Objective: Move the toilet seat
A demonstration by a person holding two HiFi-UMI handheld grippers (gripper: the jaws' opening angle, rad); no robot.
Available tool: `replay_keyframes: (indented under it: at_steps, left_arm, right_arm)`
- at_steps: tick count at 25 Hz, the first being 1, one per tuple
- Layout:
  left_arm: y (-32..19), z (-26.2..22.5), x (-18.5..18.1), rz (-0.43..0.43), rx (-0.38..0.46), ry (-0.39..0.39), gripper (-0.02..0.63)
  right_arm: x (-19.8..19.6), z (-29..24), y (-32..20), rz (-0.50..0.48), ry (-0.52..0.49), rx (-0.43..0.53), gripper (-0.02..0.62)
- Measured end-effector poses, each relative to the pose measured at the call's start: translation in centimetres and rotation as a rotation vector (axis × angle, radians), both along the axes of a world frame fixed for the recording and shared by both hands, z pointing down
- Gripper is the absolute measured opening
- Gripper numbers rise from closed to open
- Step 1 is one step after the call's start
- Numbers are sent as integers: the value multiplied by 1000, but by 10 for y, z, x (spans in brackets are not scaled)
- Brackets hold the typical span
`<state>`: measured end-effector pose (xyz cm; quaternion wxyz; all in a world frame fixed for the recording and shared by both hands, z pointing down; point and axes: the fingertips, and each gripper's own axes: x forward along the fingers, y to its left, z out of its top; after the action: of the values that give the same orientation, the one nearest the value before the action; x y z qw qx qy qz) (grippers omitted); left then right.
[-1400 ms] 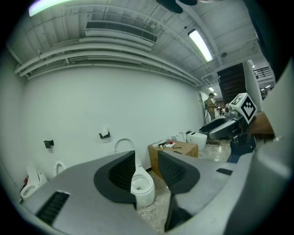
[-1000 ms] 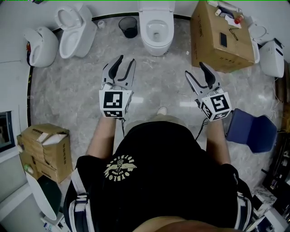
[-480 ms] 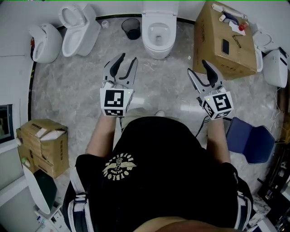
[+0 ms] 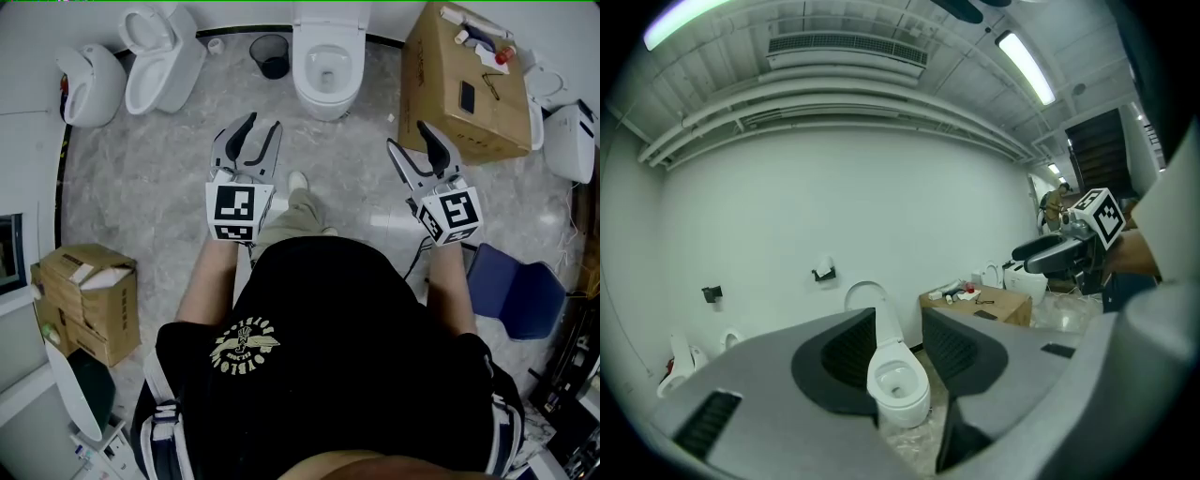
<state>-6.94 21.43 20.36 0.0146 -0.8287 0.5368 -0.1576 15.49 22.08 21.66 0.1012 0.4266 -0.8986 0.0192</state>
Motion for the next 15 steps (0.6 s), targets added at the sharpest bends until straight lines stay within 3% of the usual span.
replay_keyframes:
  at_steps: [10,15]
  left_arm:
    - [-49,-4,-7,-4,28,15,167]
    - [-75,3,-2,31,2,17,167]
  right_arm:
    - [-12,8,-40,-9,8,-18,264]
    - [-14,12,-65,-4,13,-36,264]
